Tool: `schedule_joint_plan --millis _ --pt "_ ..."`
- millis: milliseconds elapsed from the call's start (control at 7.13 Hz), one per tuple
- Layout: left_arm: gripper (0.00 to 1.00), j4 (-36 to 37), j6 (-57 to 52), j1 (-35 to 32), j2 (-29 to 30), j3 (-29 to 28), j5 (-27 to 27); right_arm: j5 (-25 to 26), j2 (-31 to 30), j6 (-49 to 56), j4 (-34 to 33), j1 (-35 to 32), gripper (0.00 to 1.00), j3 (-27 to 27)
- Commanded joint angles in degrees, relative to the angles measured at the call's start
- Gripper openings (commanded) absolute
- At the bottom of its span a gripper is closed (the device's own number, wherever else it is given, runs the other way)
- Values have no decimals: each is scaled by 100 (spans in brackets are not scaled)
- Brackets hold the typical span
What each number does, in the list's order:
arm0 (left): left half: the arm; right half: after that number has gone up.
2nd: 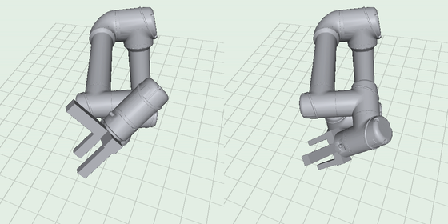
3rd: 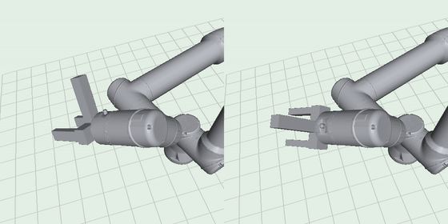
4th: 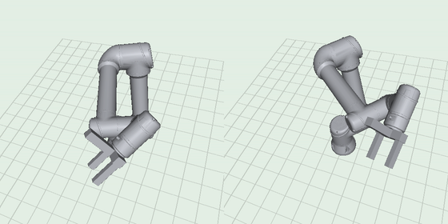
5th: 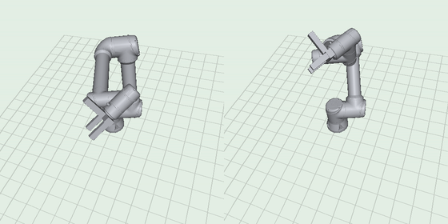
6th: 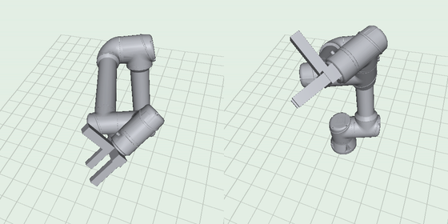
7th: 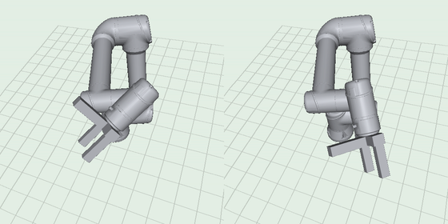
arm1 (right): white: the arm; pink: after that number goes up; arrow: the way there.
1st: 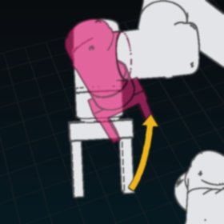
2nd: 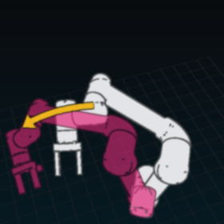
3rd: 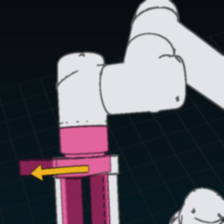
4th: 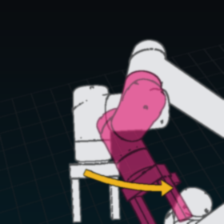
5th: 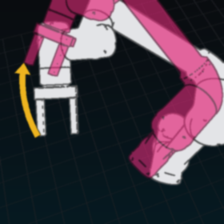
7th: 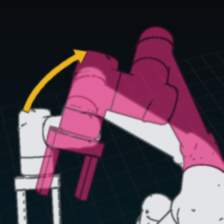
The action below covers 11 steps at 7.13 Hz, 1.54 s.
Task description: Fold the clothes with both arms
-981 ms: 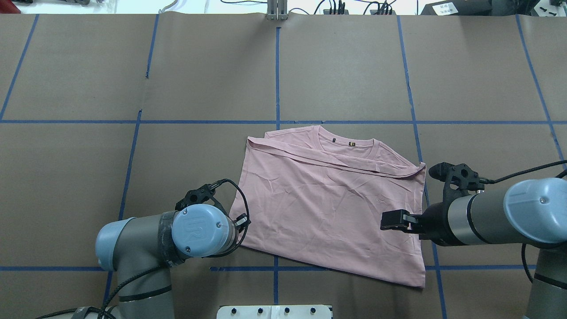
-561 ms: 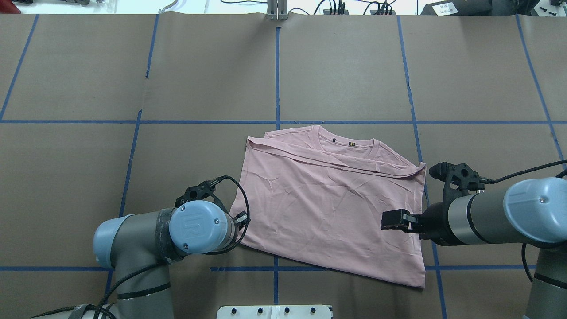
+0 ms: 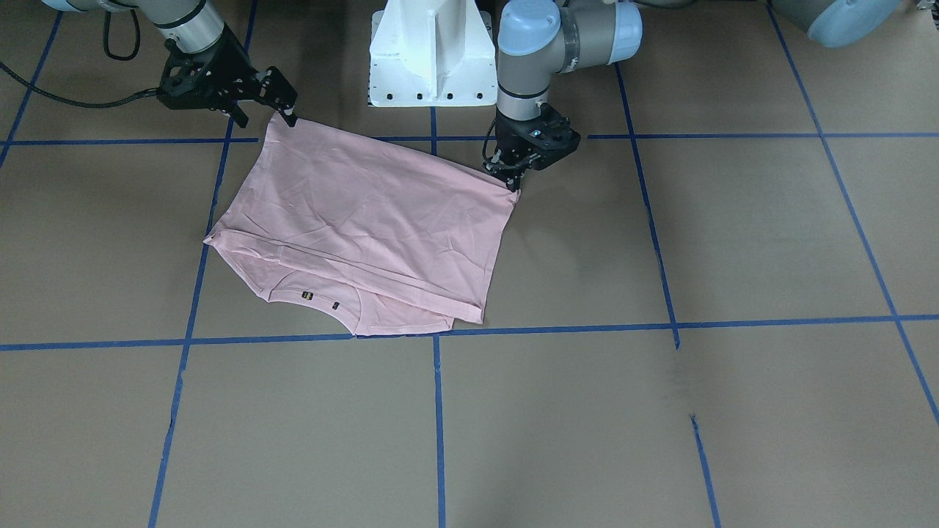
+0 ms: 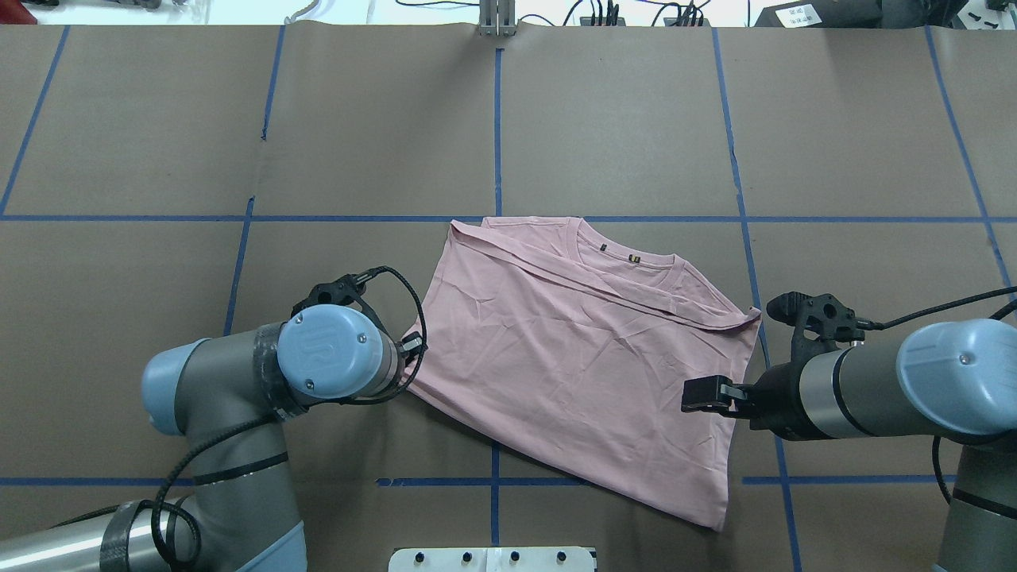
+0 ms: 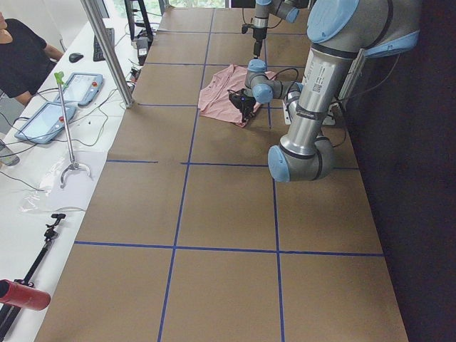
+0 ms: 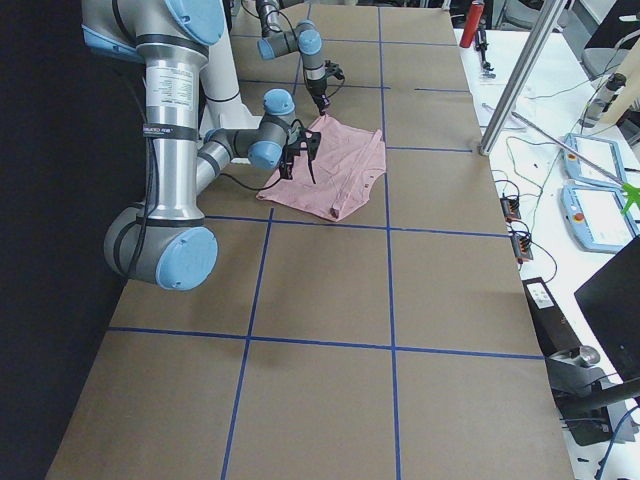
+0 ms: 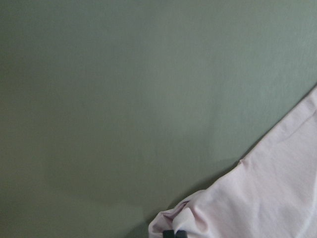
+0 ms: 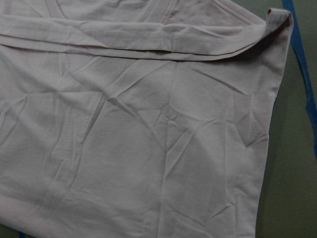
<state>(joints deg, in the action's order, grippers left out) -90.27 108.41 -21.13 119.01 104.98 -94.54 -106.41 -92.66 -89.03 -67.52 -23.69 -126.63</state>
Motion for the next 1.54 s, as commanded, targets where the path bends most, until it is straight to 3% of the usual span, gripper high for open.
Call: schedule_joint_plan --millis 0,280,701,1402 --pt "0 -52 -563 -477 17 -161 5 41 134 0 2 -12 100 130" --pt "0 -759 -1372 -1223 218 -1018 5 59 169 -9 11 -21 100 139" --pt "0 -2289 -2224 -1893 1200 -2926 136 59 344 -9 -7 -74 100 200" --pt "0 -4347 -3106 -2053 2125 -4940 928 68 389 -18 -7 -83 100 227"
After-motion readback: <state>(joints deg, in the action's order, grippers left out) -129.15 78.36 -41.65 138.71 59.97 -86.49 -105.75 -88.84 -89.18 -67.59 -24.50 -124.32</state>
